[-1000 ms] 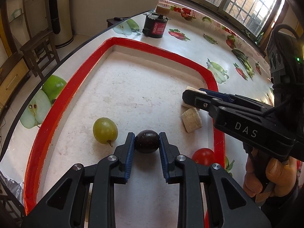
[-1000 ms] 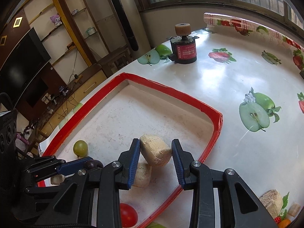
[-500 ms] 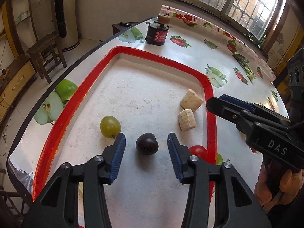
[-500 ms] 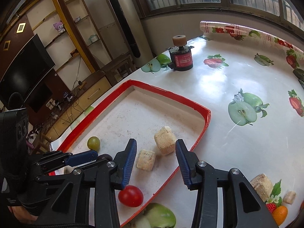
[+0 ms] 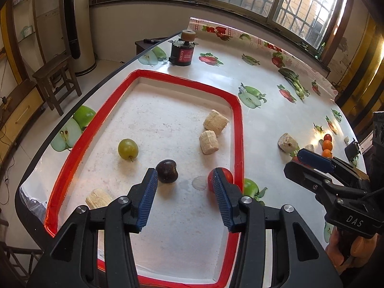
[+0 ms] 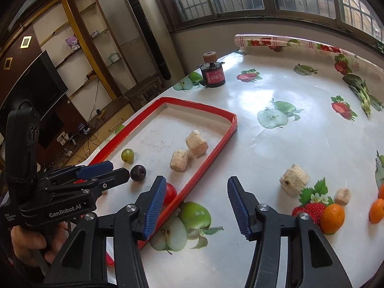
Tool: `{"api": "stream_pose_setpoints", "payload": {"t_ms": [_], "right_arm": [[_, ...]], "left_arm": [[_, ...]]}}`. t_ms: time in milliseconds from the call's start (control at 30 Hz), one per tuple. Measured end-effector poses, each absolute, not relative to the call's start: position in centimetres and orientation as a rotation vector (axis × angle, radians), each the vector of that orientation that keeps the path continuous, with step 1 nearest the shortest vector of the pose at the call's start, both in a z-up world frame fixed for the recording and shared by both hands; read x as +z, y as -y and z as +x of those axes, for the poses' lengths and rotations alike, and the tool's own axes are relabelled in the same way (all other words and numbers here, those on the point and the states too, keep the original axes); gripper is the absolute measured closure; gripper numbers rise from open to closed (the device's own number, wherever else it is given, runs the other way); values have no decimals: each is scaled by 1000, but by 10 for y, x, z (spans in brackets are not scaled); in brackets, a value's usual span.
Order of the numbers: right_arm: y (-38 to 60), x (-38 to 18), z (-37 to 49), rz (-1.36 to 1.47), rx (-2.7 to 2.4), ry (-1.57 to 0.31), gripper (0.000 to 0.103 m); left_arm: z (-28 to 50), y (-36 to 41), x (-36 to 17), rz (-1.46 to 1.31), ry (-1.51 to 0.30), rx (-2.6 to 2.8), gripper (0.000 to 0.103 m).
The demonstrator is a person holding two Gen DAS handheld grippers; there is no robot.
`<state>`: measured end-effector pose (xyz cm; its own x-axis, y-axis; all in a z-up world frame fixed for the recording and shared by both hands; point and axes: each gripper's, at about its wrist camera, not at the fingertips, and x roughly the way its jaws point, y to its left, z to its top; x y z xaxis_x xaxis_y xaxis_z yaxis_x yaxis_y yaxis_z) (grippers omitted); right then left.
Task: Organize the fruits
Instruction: 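Move both tools back toward the oranges on the table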
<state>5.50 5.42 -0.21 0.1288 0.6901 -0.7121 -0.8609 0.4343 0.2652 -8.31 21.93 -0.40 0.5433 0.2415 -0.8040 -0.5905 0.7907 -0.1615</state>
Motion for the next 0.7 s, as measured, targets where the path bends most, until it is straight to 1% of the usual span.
{"api": "stream_pose_setpoints", "payload": {"t_ms": [133, 200, 233, 267, 333, 700], "right_arm": [[-27, -2, 54, -223, 1106, -888, 40], [-12, -3, 55, -215, 1081, -889, 37], [-4, -3, 55, -210, 1069, -888, 32], [4, -3, 56, -203, 1057, -887, 29], [21, -4, 59, -187, 1037, -888, 28], [103, -13, 71, -119, 902, -898, 28]], "left_arm": [[-82, -207, -1, -440, -865, 493, 57], [-81, -199, 1, -434, -864, 482, 57], [-81, -195, 2, -428, -863, 477, 55], [-80, -191, 3, -424, -861, 474, 48], [-80, -183, 5, -415, -851, 469, 41], [-60, -140, 6, -377, -865, 381, 41]]}}
